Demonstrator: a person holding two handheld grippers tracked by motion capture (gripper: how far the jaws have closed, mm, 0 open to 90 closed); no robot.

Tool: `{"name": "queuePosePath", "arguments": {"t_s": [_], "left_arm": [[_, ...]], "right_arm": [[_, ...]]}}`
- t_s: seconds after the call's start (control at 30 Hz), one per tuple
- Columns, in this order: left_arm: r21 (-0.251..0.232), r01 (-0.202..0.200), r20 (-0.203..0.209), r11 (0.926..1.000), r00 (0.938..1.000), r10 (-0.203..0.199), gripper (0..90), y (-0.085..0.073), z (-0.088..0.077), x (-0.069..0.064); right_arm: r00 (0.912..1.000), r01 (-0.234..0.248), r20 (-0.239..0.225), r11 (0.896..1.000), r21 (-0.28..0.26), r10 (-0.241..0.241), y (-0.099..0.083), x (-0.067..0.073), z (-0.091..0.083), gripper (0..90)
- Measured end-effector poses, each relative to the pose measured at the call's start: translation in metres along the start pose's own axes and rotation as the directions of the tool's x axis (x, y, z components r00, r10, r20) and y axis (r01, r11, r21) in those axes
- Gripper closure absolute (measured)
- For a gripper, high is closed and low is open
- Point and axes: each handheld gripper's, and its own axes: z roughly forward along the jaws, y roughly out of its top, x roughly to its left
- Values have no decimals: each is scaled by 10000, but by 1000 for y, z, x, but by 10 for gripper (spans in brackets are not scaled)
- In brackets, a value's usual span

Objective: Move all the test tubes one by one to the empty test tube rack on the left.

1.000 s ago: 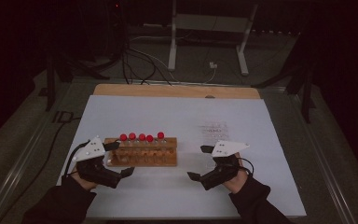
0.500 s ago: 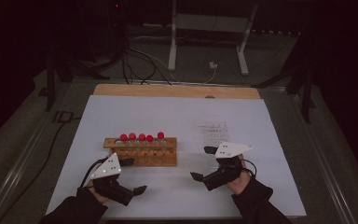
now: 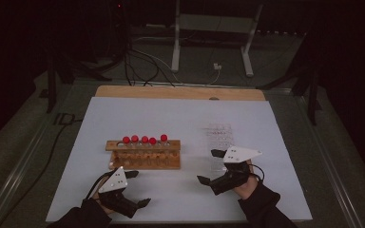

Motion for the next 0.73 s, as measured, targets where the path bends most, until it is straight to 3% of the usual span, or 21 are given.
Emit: {"name": "queuePosePath", "arguments": {"t_s": [0.17,0.43,0.73], "left_arm": [[-82,60,-69,9999,10000,-61,4,-3,1,5],[33,-356,-368,9994,9987,357,4,-1,3,1],[28,-276,-232,9996,9993,277,4,-1,4,1]], "right_arm": [[10000,42,2,9999,99,-42,-2,0,4,0],[9998,-24,181,9997,238,20,-4,0,7,0],[9996,-64,284,9995,325,55,-6,-2,8,0]]}}
